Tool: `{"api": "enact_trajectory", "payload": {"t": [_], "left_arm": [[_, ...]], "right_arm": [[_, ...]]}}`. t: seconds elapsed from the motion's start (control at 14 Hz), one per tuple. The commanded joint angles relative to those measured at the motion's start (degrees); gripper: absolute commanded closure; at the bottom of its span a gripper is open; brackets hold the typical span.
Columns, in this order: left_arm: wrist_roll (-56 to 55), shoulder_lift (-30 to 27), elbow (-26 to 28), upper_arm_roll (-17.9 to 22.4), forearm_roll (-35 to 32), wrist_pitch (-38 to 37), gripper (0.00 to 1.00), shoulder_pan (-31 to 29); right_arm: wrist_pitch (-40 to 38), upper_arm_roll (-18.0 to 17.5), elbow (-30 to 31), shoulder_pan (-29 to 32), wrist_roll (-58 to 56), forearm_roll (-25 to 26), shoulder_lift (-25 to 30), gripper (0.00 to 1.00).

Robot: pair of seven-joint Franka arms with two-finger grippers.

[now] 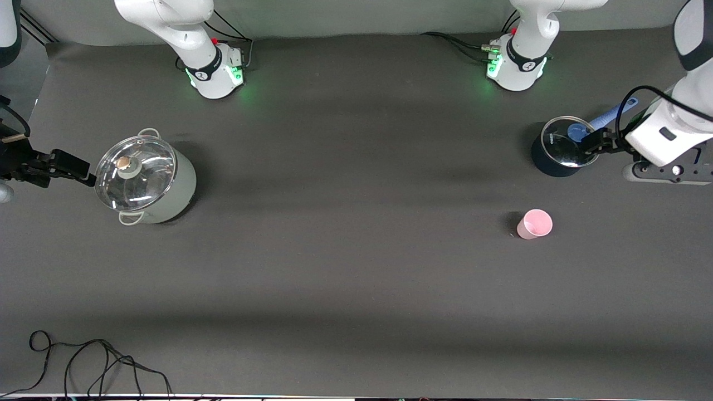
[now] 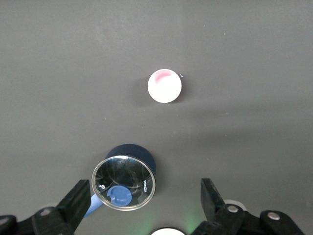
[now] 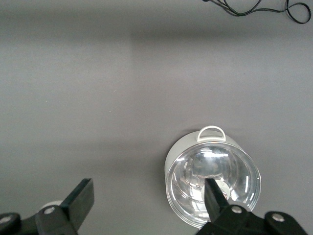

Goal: Transfer pink cup from left to right arm
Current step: 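Move the left gripper down over the pink cup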

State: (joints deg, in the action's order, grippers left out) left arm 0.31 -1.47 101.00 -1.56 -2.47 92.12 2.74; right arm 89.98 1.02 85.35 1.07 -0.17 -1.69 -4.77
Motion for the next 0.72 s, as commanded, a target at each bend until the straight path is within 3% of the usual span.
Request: {"api": "enact_trajectory", "payload": {"t": [0.0, 0.21, 0.64], "left_arm": [[3.1, -1.3, 3.3, 0.5, 0.1, 2.6, 0.00, -1.6], [8.3, -1.8, 10.2, 0.4, 1.1, 10.9, 0.00, -5.1], [9.6, -0.3, 15.4, 0.3, 1.1, 19.7, 0.00, -5.4]], "right_arm": [[-0.7, -0.1, -1.1, 0.0, 0.0, 0.0, -0.5, 0.00], [-0.6, -0.1, -1.2, 0.0, 0.0, -0.1, -0.6, 0.00], [-0.6, -0.2, -1.2, 0.0, 0.1, -0.1, -0.8, 0.00]]}}
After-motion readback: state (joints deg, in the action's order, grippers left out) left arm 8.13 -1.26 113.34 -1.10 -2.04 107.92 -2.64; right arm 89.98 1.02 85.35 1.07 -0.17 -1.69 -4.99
